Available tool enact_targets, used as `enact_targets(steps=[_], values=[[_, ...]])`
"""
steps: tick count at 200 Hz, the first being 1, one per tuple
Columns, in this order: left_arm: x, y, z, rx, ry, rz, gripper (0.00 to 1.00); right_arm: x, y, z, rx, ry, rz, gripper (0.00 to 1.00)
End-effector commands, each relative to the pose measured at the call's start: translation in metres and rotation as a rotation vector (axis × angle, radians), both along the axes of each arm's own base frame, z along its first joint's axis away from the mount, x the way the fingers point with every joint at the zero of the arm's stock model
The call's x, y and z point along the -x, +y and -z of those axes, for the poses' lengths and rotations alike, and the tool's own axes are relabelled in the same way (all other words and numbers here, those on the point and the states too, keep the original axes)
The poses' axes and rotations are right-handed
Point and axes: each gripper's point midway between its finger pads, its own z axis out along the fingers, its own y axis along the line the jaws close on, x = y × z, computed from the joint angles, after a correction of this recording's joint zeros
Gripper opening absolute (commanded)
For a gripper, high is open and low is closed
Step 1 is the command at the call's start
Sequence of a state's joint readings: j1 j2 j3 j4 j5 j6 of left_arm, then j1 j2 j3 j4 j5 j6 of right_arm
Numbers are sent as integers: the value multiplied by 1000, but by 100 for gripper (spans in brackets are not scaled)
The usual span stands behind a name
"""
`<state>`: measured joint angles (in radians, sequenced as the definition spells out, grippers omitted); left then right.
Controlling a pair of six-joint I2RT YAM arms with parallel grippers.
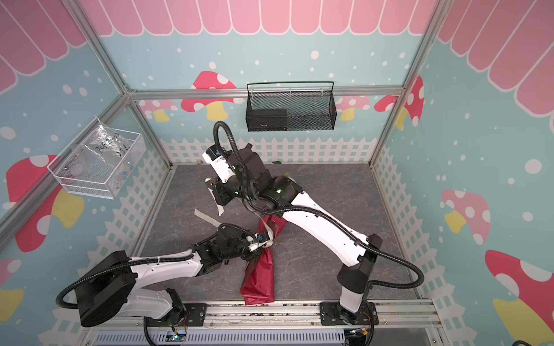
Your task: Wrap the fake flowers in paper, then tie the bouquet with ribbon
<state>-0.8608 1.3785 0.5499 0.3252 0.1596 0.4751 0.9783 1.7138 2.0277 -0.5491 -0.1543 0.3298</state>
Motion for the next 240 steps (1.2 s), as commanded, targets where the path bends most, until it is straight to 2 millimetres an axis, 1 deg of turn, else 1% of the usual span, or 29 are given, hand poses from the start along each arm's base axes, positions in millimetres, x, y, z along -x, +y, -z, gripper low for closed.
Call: enact_targets(steps=[1, 24, 46, 68, 92, 95, 98, 99, 101, 105, 111, 130, 142, 155, 184, 198, 211, 226, 229, 240], values=[[-1, -4, -2, -5, -15, 9, 0, 12, -4, -13, -37, -13, -24, 0], [-1, -4, -1, -8, -11, 9, 0, 15, -1, -12, -38, -11, -44, 0], [0, -3, -3, -7, -11, 12, 0, 1, 4, -3, -10, -28, -4, 0], [2, -2, -5, -4, -15, 14, 0, -9, 21, 11, 15, -30, -11, 0], [4, -1, -8, -3, -29, 16, 0, -20, 47, 38, 38, -3, -45, 0], [4, -1, -8, -2, -31, 17, 0, -20, 50, 40, 38, -1, -50, 0], [4, 0, -8, -3, -31, 16, 0, -20, 51, 37, 31, -2, -53, 0], [4, 0, -8, -3, -32, 17, 0, -23, 55, 46, 44, 8, -53, 0], [5, 0, -8, -5, -32, 18, 0, -24, 59, 54, 53, 17, -57, 0], [5, 0, -9, -5, -34, 19, 0, -26, 64, 61, 61, 28, -64, 0], [6, 0, -9, -5, -36, 21, 0, -27, 70, 67, 62, 40, -79, 0], [10, -1, -8, -13, -42, 28, 0, -26, 91, 86, 63, 91, -142, 1], [11, 0, -6, -21, -43, 25, 0, -21, 102, 95, 57, 126, -194, 3], [15, 1, -3, -28, -38, 26, 0, -18, 111, 109, 64, 166, -231, 9], [18, 7, -2, 0, -27, -3, 0, -5, 116, 139, 107, 265, -297, 22], [19, 10, -4, 26, -28, -22, 0, 3, 116, 150, 126, 301, -324, 30], [19, 14, -7, 46, -32, -37, 0, 9, 113, 157, 142, 324, -331, 33], [20, 16, -8, 52, -33, -48, 0, 8, 107, 155, 153, 314, -301, 38], [19, 17, -8, 52, -34, -50, 0, 5, 106, 156, 159, 307, -286, 38], [19, 17, -7, 49, -28, -57, 0, -3, 98, 148, 166, 271, -229, 39]])
